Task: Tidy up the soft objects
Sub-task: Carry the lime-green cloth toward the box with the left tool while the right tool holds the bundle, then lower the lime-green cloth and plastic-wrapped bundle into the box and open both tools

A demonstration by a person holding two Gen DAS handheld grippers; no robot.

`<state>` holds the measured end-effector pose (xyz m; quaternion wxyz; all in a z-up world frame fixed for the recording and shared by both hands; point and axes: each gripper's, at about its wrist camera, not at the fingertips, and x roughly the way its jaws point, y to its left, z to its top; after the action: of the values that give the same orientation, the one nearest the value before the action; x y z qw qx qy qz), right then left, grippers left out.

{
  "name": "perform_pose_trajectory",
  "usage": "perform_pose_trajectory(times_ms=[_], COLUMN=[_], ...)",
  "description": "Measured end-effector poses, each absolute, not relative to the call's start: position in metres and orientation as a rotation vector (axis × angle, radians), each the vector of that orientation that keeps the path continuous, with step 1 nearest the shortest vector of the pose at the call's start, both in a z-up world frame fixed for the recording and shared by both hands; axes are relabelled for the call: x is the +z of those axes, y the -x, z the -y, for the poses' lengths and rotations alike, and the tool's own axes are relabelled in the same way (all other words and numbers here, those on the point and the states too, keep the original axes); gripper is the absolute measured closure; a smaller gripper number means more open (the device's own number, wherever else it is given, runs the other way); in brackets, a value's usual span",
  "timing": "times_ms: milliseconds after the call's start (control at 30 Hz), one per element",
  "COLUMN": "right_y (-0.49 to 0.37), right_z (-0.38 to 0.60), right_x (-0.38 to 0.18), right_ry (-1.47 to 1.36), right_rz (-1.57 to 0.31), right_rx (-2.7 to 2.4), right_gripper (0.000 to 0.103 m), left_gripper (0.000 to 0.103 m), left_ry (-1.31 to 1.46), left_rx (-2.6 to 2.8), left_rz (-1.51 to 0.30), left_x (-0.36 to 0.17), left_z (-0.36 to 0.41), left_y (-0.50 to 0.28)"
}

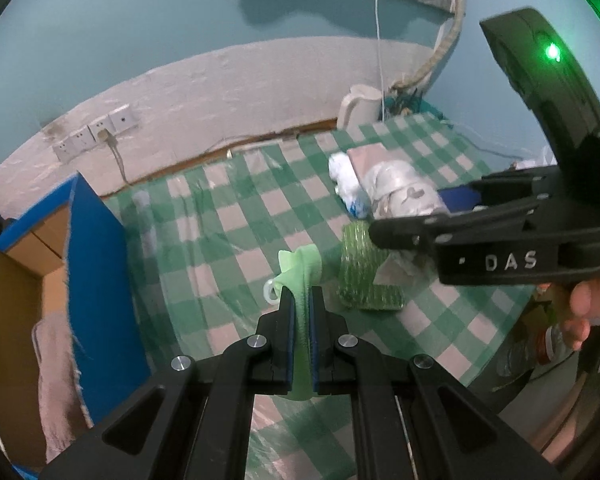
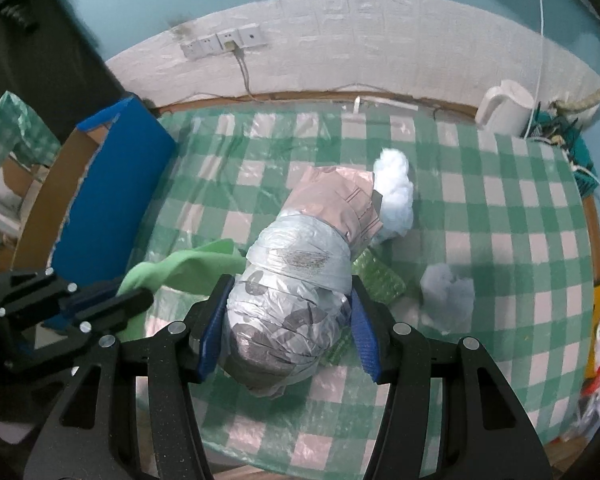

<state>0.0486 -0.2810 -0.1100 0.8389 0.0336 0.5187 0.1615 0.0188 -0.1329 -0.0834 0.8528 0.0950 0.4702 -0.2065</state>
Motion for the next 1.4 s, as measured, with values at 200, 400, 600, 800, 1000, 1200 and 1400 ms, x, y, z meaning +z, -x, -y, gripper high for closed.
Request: perform_pose_trajectory(times_ms=[200,400,600,800,1000,1200,1400], right_y=[-0.048,-0.048,-0.048,-0.049,-0.050,-0.052,-0.053], right_z=[0.270,0.252,0.230,0.206,0.179,0.147,0.114], right_x=[-0.091,-0.076,-0.065,-0.057,-0.050,-0.042,-0.036], right_ry=[-0.045,-0.019,0.010,0.046,0.080,0.121,0.160], right_rz=[-1.069,-1.047,-1.033,-1.024,-1.020,-1.009,-1.003], right_rx=[0.343,0.357,0.379,0.402,0.423,0.451,0.480], right_gripper=[0.048,0.048,0.048,0.048,0.048,0.048,0.048], left_gripper=[0.097,0.097,0.097,0.097,0.097,0.097,0.097], left_ry=[-0.168,-0.139,-0.120,-0.099,-0.069,-0.044,-0.022], left_rx=[-0.429,-0.415,-0.377,-0.332,-0.285,-0.234,-0.169], left_rz=[-0.943,-0.891,-0.851,-0.832,-0.822,-0.804,-0.812], left_x=[-0.059,-0.036,-0.019,-0.010,-0.006,-0.001,-0.005], left_z=[0.120,0.105,0.085,0.060,0.031,0.001,-0.032], left_y=[-0.019,-0.016,-0.015,-0.012,-0.011,-0.009,-0.007])
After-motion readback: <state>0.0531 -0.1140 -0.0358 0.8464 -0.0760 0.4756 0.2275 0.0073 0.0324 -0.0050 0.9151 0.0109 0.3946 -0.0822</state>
